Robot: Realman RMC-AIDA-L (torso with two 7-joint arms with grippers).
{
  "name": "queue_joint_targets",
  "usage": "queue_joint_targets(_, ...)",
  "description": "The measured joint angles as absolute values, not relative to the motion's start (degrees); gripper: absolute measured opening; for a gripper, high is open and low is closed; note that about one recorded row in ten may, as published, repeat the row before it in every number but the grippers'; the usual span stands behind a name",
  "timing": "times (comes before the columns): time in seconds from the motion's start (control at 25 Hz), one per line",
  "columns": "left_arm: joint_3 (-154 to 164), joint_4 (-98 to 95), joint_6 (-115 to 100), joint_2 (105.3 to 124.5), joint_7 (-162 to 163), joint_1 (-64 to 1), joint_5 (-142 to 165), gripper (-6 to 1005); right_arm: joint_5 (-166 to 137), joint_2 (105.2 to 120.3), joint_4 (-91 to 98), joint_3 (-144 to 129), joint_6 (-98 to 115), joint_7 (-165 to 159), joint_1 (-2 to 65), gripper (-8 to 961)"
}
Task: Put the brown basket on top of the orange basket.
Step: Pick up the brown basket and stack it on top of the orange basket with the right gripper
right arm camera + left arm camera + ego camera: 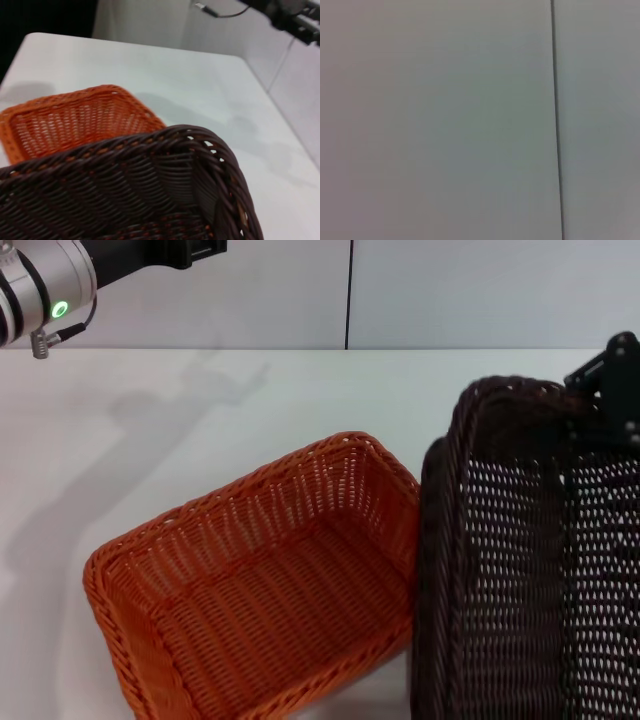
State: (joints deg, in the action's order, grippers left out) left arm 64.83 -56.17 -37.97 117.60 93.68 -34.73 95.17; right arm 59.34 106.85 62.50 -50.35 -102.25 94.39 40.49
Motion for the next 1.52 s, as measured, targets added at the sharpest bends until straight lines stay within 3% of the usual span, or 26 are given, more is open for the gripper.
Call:
queue_joint_targets(0.2, 64.8, -55.8, -38.0, 117.70, 93.7, -34.5, 95.2, 856, 59.1, 108.69, 62.0, -50.2, -95.7, 95.1, 40.8, 138)
queue_joint_targets(0.84, 63.8, -56.0, -38.7, 117.59, 94.2, -33.1, 94.8, 856, 65.4, 108.81, 61.9, -48.2, -94.4, 97.4, 40.6, 138)
queue_joint_targets(1.04, 63.3, -55.9, -38.7, 117.52, 93.8, -33.5, 94.9, 856, 72.1, 109.85, 66.3, -45.6, -97.4, 97.2, 37.9, 138)
queue_joint_targets(1.32, 63.2, -55.8, -38.3, 117.27, 93.6, -34.1, 95.0, 856, 80.4, 110.15, 65.7, -45.4, -97.8, 97.5, 36.2, 138)
queue_joint_targets(1.52, 63.2, -54.7, -38.2, 116.71, 93.6, -34.9, 95.0, 856, 84.3, 112.03, 64.7, -44.5, -97.4, 99.5, 35.5, 138)
